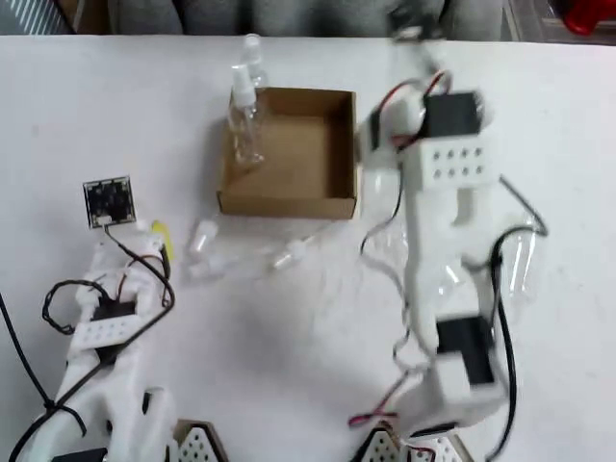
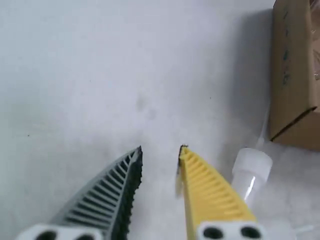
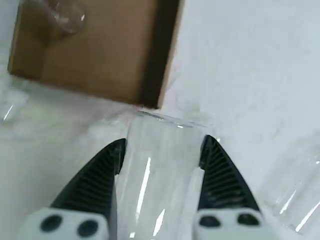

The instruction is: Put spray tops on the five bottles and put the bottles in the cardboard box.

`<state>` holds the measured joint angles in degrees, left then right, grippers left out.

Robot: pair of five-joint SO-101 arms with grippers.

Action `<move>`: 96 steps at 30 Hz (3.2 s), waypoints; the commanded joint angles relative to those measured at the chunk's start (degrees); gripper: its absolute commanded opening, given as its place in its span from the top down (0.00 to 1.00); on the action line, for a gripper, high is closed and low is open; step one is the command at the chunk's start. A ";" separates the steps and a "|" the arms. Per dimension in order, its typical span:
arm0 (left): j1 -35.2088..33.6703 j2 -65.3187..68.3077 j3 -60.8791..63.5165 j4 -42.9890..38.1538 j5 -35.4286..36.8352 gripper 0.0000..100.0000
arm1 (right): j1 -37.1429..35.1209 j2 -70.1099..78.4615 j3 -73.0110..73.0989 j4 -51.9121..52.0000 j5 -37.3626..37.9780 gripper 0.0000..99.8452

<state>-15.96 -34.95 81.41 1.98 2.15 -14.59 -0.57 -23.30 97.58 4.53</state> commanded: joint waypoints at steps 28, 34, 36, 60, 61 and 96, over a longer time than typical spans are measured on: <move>0.31 -1.54 -0.26 0.18 -0.70 0.88 | -35.47 -38.37 79.21 -36.44 33.85 0.92; 0.31 -1.54 -0.26 0.18 -0.70 0.88 | -35.12 -38.64 78.59 -34.07 34.37 0.72; 0.31 -1.54 -0.26 0.18 -0.70 0.88 | -35.12 -38.81 76.57 -31.08 34.37 0.72; 0.31 -1.63 0.44 -0.26 -0.70 0.88 | 12.70 -39.08 56.62 -3.56 33.85 0.98; 0.31 -1.63 0.44 -0.26 -0.70 0.88 | 16.13 -39.08 57.23 -3.82 33.85 0.98; 20.79 -2.15 -38.42 65.41 -41.49 0.88 | 60.35 -38.46 88.79 -41.89 25.41 0.98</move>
<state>-1.80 -35.03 51.25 57.45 -36.88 45.36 -38.37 65.93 56.62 30.55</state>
